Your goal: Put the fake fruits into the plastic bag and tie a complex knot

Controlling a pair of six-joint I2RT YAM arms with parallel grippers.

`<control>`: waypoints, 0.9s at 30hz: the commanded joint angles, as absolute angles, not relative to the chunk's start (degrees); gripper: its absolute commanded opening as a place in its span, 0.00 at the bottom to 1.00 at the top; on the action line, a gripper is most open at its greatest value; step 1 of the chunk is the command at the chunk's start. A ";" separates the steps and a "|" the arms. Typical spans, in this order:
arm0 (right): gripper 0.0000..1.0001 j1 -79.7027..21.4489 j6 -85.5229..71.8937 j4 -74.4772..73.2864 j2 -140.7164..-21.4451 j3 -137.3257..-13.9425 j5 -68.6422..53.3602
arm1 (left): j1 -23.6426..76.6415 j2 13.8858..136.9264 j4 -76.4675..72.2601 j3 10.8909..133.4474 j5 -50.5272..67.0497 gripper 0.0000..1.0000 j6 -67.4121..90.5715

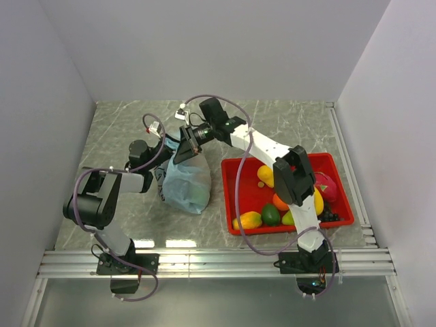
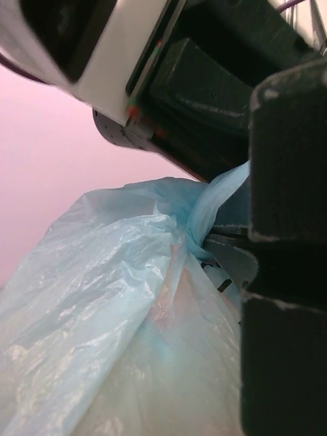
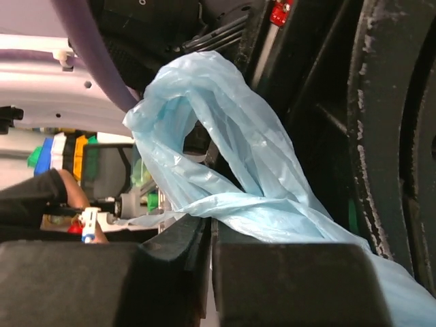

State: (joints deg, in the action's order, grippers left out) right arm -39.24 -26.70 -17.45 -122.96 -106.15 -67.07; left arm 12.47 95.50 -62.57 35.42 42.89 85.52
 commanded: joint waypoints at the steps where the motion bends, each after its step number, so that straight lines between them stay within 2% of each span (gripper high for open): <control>1: 0.20 -40.34 -17.96 -26.48 -127.08 -114.40 -62.24 | 13.89 94.92 -69.26 37.09 45.44 0.00 86.31; 3: 0.29 -40.17 -8.85 -32.58 -127.35 -116.71 -59.43 | 13.80 94.40 -68.47 37.27 45.79 0.00 85.96; 4: 0.39 -39.38 -7.14 -35.39 -126.40 -116.46 -56.63 | 13.80 94.05 -68.21 37.18 45.88 0.00 86.04; 6: 0.48 -38.33 -3.80 -36.82 -124.81 -115.40 -55.03 | 13.89 93.78 -67.59 36.92 45.97 0.00 85.96; 7: 0.55 -37.02 -3.17 -37.87 -122.80 -114.18 -54.06 | 13.80 93.69 -68.46 36.65 45.88 0.00 86.13; 10: 0.66 -35.51 2.35 -43.39 -119.20 -113.90 -53.09 | 13.80 93.78 -68.56 36.30 45.88 0.00 86.66; 13: 0.66 -33.75 5.62 -46.14 -114.81 -112.25 -54.84 | 13.80 94.22 -68.99 36.47 46.05 0.00 87.01; 16: 0.65 -31.38 2.99 -41.16 -110.05 -106.20 -56.42 | 13.80 94.48 -69.35 36.74 45.97 0.00 87.01; 23: 0.46 -26.19 -7.27 -29.46 -107.23 -99.85 -58.19 | 13.80 94.92 -69.78 36.83 45.88 0.00 87.19; 27: 0.35 -26.37 -11.24 -21.54 -105.29 -94.93 -48.19 | 13.80 95.18 -69.96 36.83 45.97 0.00 87.27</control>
